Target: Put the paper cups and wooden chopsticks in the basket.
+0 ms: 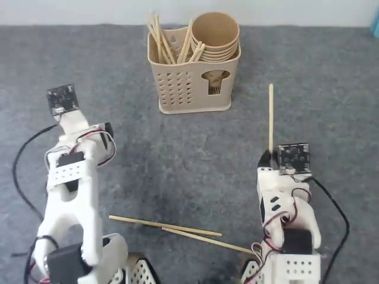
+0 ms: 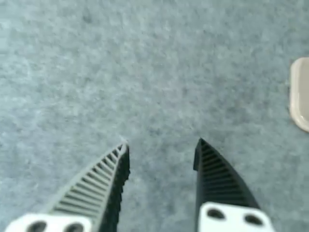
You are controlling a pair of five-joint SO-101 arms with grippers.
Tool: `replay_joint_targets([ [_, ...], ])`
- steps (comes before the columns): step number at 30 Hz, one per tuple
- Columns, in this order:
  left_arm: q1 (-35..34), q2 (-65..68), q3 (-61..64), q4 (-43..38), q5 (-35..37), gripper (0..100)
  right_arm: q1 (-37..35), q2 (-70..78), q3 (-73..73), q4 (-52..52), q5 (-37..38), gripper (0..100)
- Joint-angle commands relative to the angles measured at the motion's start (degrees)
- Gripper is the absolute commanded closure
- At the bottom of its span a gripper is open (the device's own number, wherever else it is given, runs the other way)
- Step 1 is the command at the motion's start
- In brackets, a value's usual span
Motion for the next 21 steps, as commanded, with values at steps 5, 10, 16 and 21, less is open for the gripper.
replay_joint_targets([
  [5, -0.97, 2.37, -3.12, -1.58, 0.35, 79, -6.73, -0.92, -16.09, -8.75, -4.40, 99.1],
  [10, -2.11, 11.16, -12.70, 5.80, 0.62, 79, -13.23, -0.84, -18.02, -23.60, -7.38, 99.0],
  [16, -2.11, 16.44, -18.77, 10.81, 0.62, 79, -18.59, 5.32, -19.16, -40.84, -8.35, 98.9],
  [21, -1.85, 16.53, -18.77, 11.52, 0.62, 79, -19.21, 20.26, -24.97, -49.19, -8.62, 98.9],
])
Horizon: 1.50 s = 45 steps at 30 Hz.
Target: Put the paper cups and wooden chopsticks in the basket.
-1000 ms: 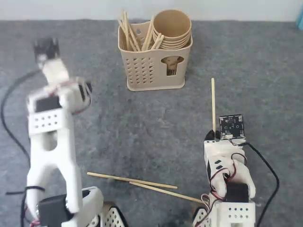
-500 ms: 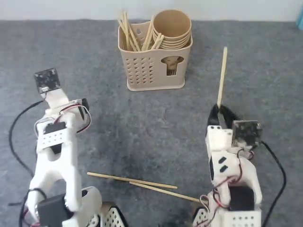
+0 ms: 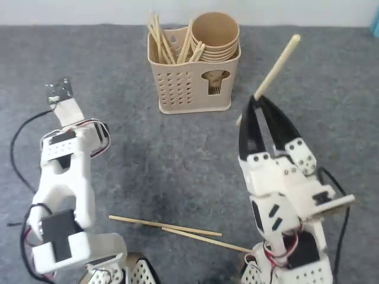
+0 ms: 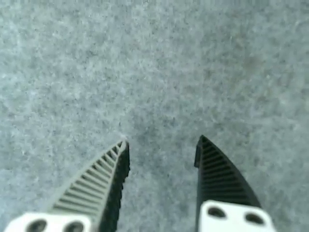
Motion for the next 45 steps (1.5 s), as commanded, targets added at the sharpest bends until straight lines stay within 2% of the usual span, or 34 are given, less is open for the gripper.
replay_joint_targets([
  [1, -0.09, -0.35, -2.68, 0.79, 0.62, 79, -1.01, 12.18, -6.95, -6.73, -0.97, 98.9],
  [12, -0.09, -0.35, -2.68, 0.79, 0.62, 79, -3.56, 50.15, -25.14, -27.30, -0.62, 99.1],
  [31, 0.00, -0.18, -3.03, 0.62, 0.62, 79, -5.58, 100.53, -71.56, -27.56, -0.62, 98.7],
  [38, 0.53, -0.09, -3.12, 0.53, 0.62, 79, -7.87, 108.62, -74.90, -27.56, -0.53, 84.0],
  [43, 0.97, 0.00, -3.12, 0.53, 0.62, 79, -9.27, 106.07, -74.29, -26.68, -0.53, 85.7],
  [45, 0.97, 0.00, -3.12, 0.53, 0.62, 79, -9.36, 102.55, -72.79, -22.11, -0.62, 86.8],
])
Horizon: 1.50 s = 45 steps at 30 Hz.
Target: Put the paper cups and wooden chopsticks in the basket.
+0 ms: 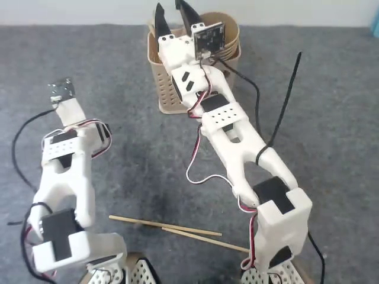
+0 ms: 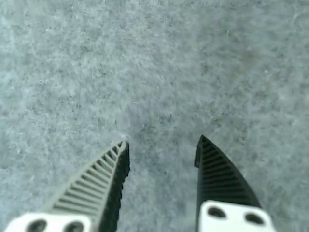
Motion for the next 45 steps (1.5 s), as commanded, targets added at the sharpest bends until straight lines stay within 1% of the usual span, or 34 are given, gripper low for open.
replay_joint_targets([
  [1, 0.44, -0.35, -2.95, -0.09, 0.62, 79, -0.40, -9.27, -0.09, 6.55, -0.44, 87.1],
  [4, 0.44, -0.35, -2.95, -0.09, 0.62, 79, -0.31, -17.54, 4.31, 15.34, -0.44, 87.1],
  [6, 0.44, -0.26, -2.95, -0.09, 0.62, 79, -0.22, -24.13, 8.09, 22.99, -0.53, 87.1],
  [12, 0.44, -0.26, -2.95, -0.09, 0.62, 79, -0.22, -45.76, 19.16, 49.63, -0.35, 86.8],
  [14, 0.44, -0.26, -2.95, -0.09, 0.62, 79, -0.22, -51.82, 21.89, 56.40, -0.26, 86.8],
  [17, 0.44, -0.26, -2.95, -0.09, 0.62, 79, -0.13, -59.21, 25.05, 63.52, -0.26, 86.8],
  [25, 0.44, -0.18, -2.95, -0.09, 0.62, 79, -0.40, -72.04, 35.43, 77.41, -0.26, 86.8],
  [29, 0.53, -0.18, -2.95, -0.09, 0.62, 79, -0.40, -74.33, 40.97, 82.86, -0.18, 86.8],
  [34, 0.70, -0.18, -2.95, -0.09, 0.53, 79, -0.75, -74.33, 47.82, 86.81, -0.18, 86.8],
  [38, 0.53, -0.18, -2.95, -0.09, 0.53, 79, -6.55, -74.33, 51.87, 91.03, 1.14, 86.8],
  [41, 0.44, -0.18, -2.86, 0.00, 0.53, 79, -14.20, -74.33, 55.65, 93.58, 5.27, 86.9],
  [45, 0.44, -0.18, -2.86, 0.00, 0.53, 79, -22.73, -74.33, 61.10, 93.23, 7.65, 86.8],
])
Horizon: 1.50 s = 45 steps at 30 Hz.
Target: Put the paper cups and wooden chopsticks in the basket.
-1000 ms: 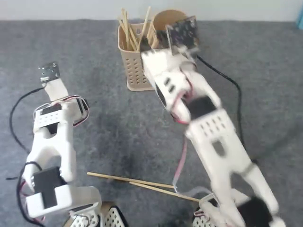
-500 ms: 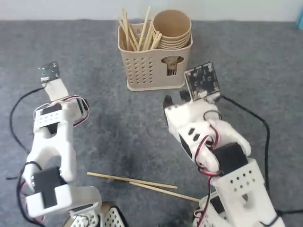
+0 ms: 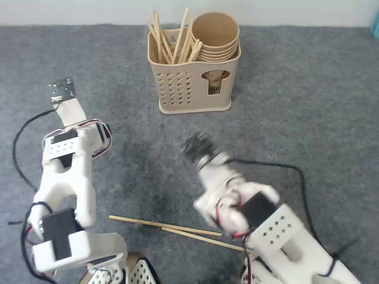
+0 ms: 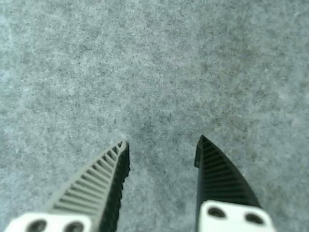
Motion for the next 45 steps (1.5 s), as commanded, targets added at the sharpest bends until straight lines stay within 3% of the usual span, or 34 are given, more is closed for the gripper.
replay_joint_targets([
  [1, 0.35, -0.26, -2.86, 0.00, 0.53, 79, -7.08, -1.54, 2.81, -0.92, 2.99, 86.8],
  [5, 0.35, -0.26, -2.86, 0.00, 0.53, 79, -10.51, -1.45, 6.42, -5.58, 5.98, 87.0],
  [20, 0.35, -0.26, -2.77, 0.09, 0.53, 79, -15.78, -0.92, 17.32, -20.97, 5.89, 87.2],
  [28, 0.35, -0.44, -2.68, 0.09, 0.53, 79, -15.78, 15.60, 15.65, -29.49, 5.98, 87.2],
  [39, 0.35, -0.35, -2.86, 0.09, 0.53, 79, -15.87, 29.05, 7.56, -27.47, 5.98, 88.0],
  [42, 0.35, -0.26, -2.86, 0.09, 0.53, 79, -15.87, 29.05, 7.65, -27.56, 6.15, 99.1],
  [45, 0.35, -0.26, -2.86, 0.09, 0.53, 79, -15.78, 29.05, 7.82, -27.21, 6.24, 98.3],
])
